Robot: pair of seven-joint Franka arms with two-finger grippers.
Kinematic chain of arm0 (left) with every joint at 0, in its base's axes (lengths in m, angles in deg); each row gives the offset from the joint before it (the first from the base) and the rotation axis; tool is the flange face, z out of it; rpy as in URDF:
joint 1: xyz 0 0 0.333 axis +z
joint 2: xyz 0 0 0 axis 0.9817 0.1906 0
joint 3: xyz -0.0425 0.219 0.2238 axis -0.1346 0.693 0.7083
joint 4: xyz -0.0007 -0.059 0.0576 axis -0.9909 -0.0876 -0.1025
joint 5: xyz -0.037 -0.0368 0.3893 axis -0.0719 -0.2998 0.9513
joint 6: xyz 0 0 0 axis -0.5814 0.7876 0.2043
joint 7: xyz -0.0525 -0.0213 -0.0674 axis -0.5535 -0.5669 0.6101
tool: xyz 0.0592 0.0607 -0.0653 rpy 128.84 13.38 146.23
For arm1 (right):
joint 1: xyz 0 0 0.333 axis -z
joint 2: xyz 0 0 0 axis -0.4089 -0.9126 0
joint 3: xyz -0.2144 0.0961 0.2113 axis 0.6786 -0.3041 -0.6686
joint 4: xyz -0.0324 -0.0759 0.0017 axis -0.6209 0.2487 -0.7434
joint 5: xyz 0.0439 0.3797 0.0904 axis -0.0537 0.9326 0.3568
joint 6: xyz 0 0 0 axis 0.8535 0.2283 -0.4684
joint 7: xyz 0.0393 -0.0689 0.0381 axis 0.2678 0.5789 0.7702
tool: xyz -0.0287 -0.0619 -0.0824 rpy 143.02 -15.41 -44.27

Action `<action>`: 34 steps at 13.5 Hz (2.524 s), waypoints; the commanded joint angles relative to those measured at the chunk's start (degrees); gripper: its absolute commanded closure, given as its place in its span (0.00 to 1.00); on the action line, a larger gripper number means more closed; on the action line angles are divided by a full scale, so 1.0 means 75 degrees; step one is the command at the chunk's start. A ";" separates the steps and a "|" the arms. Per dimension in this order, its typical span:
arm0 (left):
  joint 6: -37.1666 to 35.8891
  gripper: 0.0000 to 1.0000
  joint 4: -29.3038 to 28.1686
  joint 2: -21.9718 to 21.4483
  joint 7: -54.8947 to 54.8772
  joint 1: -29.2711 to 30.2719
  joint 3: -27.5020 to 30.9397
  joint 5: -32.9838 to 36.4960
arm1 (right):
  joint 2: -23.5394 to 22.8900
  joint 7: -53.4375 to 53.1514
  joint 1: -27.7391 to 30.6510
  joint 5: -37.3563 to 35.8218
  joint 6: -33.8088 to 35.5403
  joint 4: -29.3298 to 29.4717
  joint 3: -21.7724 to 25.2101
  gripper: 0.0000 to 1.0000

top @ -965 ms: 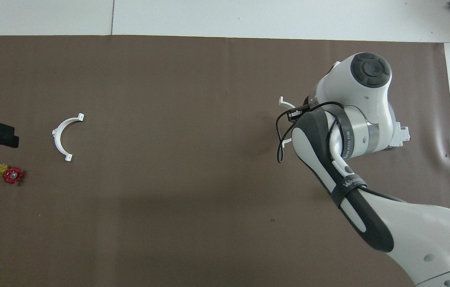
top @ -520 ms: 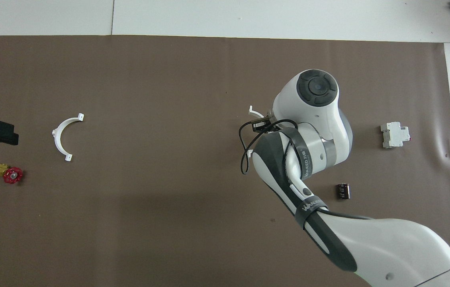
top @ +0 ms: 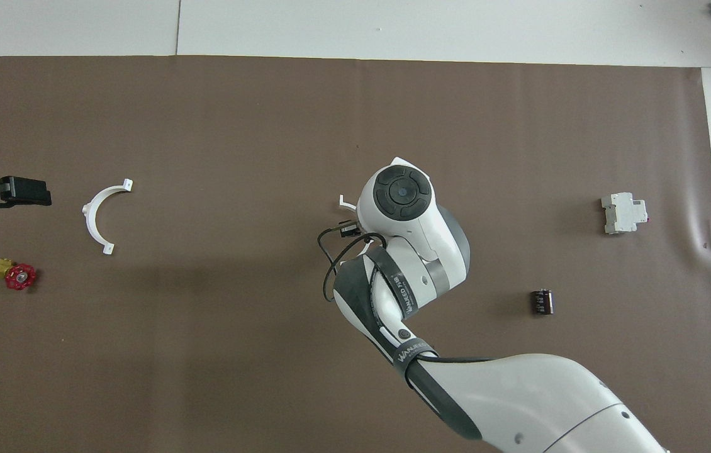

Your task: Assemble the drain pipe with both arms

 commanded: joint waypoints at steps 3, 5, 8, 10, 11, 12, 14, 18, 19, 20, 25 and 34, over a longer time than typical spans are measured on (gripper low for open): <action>0.1680 0.00 -0.0482 0.0835 -0.0041 0.0188 -0.0065 0.0128 | 0.0094 -0.0236 -0.0012 -0.0178 -0.0528 -0.0482 0.0015 1.00; 0.1950 0.00 -0.0507 0.1115 -0.0053 0.0200 -0.0065 0.0128 | 0.0106 -0.0224 -0.0012 -0.0190 -0.0563 -0.0505 0.0015 1.00; 0.2397 0.00 -0.0519 0.1561 -0.0076 0.0200 -0.0065 0.0128 | 0.0118 -0.0469 -0.0070 -0.0190 -0.0517 -0.0459 0.0015 0.00; 0.2618 0.00 -0.0518 0.1818 -0.0506 0.0281 -0.0065 0.0128 | 0.0362 -0.0797 -0.0059 -0.0190 -0.0260 -0.0330 0.0027 0.00; 0.2887 0.00 -0.0518 0.2121 -0.0904 0.0398 -0.0065 0.0128 | 0.0596 -0.0810 -0.0024 -0.0178 -0.0027 -0.0283 0.0073 0.00; 0.3180 0.00 -0.0576 0.2391 -0.1094 0.0410 -0.0065 0.0128 | 0.0888 -0.0845 0.0058 -0.0178 0.0254 -0.0236 0.0120 0.00; 0.4034 0.00 -0.1113 0.2464 -0.1119 0.0446 -0.0065 0.0128 | 0.1509 -0.0997 0.0478 -0.0201 0.0828 -0.0131 0.0272 0.00; 0.4695 0.00 -0.1702 0.2476 -0.1096 0.0329 -0.0065 0.0128 | 0.2331 -0.0613 0.1931 -0.0518 0.2643 0.0793 0.0296 0.00; 0.4683 0.00 -0.1714 0.2464 -0.1096 0.0317 -0.0065 0.0128 | 0.2483 -0.0437 0.2247 -0.0529 0.3088 0.0958 0.0308 0.00; 0.4636 0.00 -0.1714 0.2453 -0.1107 0.0305 -0.0065 0.0128 | 0.2670 -0.0226 0.2644 -0.0553 0.3441 0.1052 0.0296 0.00; 0.2800 0.00 -0.0919 0.2079 -0.1307 0.0387 -0.0065 0.0151 | 0.3632 0.1332 0.3994 -0.0576 0.4767 0.1065 0.0308 0.00; 0.3158 0.00 -0.1033 0.2089 -0.1224 0.0317 -0.0065 0.0151 | 0.3985 0.2272 0.4078 -0.0612 0.5085 0.0796 0.0226 0.00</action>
